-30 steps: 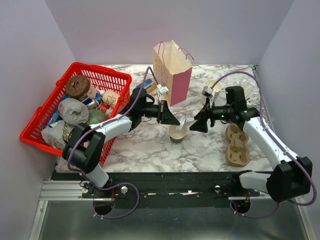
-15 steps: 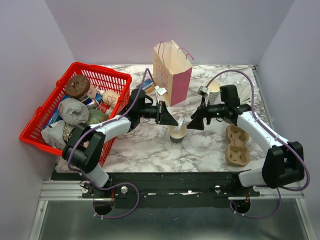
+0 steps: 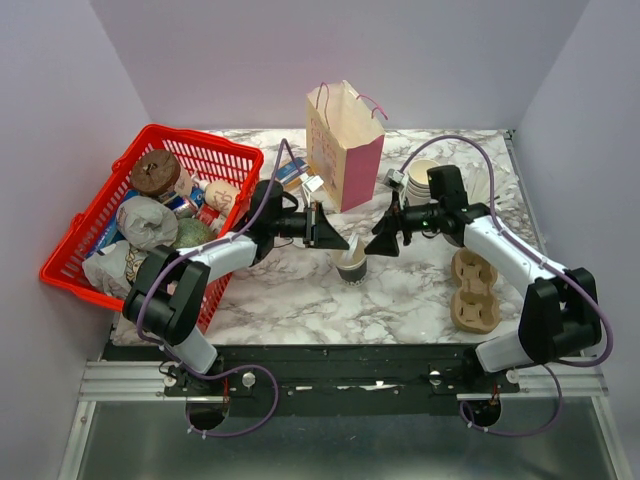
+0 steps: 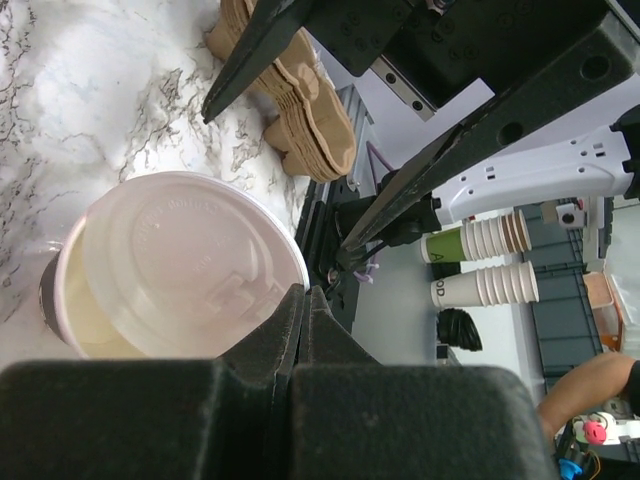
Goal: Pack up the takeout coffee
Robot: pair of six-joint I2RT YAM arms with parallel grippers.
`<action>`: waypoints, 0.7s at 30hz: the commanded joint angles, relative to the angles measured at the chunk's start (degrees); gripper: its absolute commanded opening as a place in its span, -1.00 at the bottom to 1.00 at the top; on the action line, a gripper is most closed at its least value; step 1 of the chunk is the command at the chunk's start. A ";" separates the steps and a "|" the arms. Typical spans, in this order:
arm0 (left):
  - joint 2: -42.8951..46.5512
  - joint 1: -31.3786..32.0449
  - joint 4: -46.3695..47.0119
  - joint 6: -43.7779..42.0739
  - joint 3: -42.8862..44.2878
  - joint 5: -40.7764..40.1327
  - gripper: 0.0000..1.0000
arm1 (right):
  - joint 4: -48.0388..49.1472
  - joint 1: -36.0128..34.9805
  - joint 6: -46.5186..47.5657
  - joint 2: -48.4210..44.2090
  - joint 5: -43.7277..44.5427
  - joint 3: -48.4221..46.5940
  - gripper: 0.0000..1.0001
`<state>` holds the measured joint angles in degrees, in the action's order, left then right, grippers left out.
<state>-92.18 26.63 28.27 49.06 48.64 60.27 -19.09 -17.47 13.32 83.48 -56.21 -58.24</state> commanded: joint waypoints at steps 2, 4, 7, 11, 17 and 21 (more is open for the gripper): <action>-0.81 0.00 6.97 3.50 -1.36 0.99 -1.00 | 1.95 -0.28 -0.23 0.54 0.04 -1.44 0.84; -0.89 -0.09 9.86 5.59 -1.53 1.51 -1.00 | 1.87 -0.28 -0.23 0.10 0.48 -0.92 0.84; -1.95 0.00 18.20 10.16 -3.02 2.66 -1.00 | 1.78 -0.28 -0.40 -1.04 1.18 -0.39 0.84; -3.09 0.00 22.88 13.87 -3.82 2.57 -1.00 | 1.78 -0.28 -0.93 -2.01 1.19 1.02 0.84; -2.48 0.00 17.44 10.45 -3.03 1.34 -1.00 | 1.78 -0.37 -1.72 -2.27 2.68 1.29 0.84; -2.13 -0.09 15.33 9.39 -3.12 0.90 -0.90 | 1.78 -0.28 -1.90 -2.36 3.03 1.28 0.84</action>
<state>-94.83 26.63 44.07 60.23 45.39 61.49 -18.92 -17.54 11.81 82.39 -54.33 -57.76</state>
